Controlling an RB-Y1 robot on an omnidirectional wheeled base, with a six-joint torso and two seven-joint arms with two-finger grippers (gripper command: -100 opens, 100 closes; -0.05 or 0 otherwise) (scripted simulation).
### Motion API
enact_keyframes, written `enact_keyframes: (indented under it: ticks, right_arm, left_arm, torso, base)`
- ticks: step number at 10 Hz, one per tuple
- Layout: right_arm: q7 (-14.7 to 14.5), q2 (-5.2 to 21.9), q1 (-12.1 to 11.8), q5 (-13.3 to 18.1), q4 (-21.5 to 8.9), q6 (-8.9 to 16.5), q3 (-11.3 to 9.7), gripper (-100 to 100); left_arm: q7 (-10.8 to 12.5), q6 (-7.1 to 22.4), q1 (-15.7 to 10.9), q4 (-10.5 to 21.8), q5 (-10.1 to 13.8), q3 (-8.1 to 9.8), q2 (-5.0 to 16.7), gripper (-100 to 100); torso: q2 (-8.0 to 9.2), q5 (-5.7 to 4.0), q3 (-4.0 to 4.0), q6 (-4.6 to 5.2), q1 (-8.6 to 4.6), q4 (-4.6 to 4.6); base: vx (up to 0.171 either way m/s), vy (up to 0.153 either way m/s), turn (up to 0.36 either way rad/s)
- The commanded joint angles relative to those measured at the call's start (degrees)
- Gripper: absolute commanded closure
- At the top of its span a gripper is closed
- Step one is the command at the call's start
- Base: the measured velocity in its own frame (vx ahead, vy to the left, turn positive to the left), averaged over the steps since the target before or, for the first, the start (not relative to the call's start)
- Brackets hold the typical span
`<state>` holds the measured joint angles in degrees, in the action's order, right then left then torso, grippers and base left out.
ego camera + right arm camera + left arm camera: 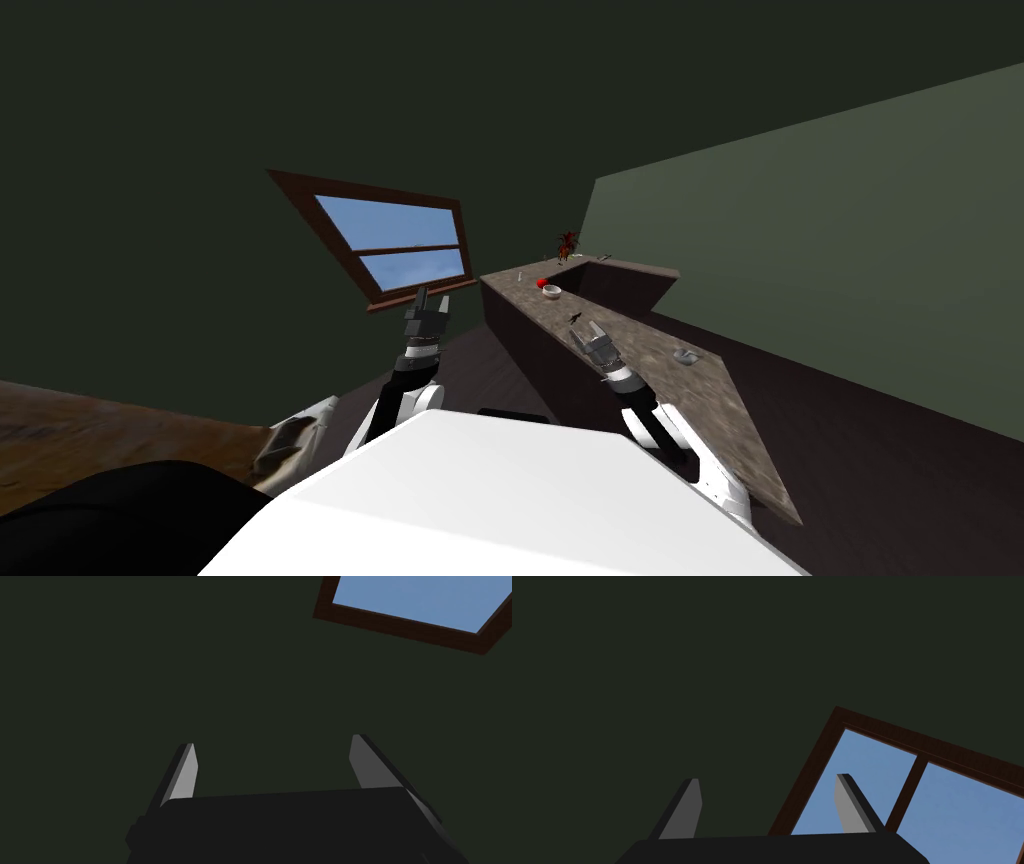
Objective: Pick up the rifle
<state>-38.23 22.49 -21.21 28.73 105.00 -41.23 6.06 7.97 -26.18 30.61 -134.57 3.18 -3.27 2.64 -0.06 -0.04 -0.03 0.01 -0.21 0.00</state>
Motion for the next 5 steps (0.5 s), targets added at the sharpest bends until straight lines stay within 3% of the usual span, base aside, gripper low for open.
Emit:
enact_keyframes:
  ticks: [1,5]
  right_arm:
    - [-1.84,0.87,0.47,1.28,-1.45,-0.55,0.25,-100]
    - [-7.85,6.09,2.77,7.30,-6.39,-1.15,0.76,-100]
  left_arm:
    - [0.00,0.00,0.00,0.00,0.00,0.00,0.00,0]
    - [0.00,0.00,0.01,0.00,0.00,0.01,0.00,0]
  torso:
    - [0.00,0.00,0.00,0.00,0.00,0.00]
    - [-0.05,-0.01,-0.03,0.04,-0.02,-0.01]
  base:
    - [-0.001,-0.029,0.100]
    - [0.010,-0.039,0.132]
